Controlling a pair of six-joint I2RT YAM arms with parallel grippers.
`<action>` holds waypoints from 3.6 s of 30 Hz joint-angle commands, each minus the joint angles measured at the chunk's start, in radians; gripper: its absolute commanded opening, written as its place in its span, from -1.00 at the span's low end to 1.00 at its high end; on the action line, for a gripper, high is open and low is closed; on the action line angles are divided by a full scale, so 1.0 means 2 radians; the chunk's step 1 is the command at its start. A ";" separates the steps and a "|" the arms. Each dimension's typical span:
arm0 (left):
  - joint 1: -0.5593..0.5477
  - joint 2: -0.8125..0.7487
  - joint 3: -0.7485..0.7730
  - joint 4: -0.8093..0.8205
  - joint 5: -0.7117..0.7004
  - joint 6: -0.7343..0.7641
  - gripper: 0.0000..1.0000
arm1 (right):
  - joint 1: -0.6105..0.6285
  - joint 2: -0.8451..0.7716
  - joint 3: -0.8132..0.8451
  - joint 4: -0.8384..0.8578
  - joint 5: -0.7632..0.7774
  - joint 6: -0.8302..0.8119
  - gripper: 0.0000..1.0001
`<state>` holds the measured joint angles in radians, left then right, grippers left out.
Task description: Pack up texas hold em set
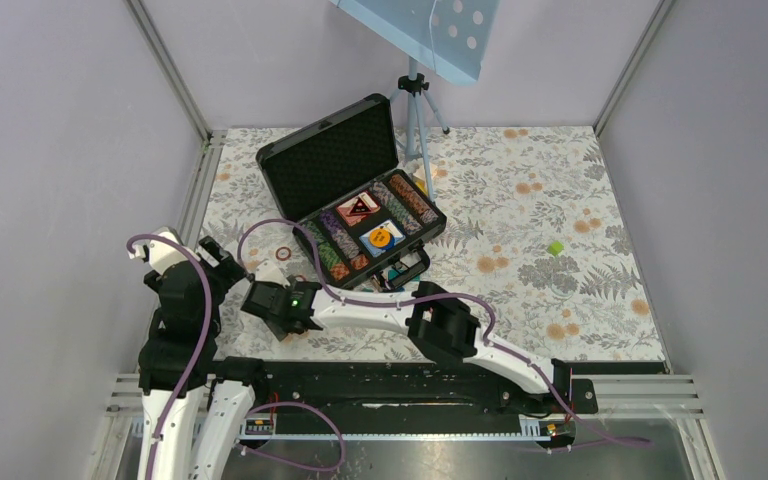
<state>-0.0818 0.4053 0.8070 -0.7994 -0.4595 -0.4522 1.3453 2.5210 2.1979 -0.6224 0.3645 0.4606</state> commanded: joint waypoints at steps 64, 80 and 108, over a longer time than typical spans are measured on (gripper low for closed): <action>-0.004 -0.006 0.001 0.019 -0.013 0.005 0.59 | -0.018 -0.146 -0.132 0.036 0.017 -0.006 -0.14; -0.005 -0.005 0.002 0.018 -0.014 0.004 0.59 | -0.058 -0.371 -0.444 0.100 0.060 0.047 -0.13; -0.006 -0.004 0.002 0.019 -0.011 0.004 0.59 | -0.085 -0.379 -0.434 0.099 0.048 0.032 -0.07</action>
<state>-0.0917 0.4053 0.8070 -0.7994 -0.4614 -0.4522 1.1408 1.6722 1.1347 -0.4347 0.4549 0.5785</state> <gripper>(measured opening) 0.792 0.459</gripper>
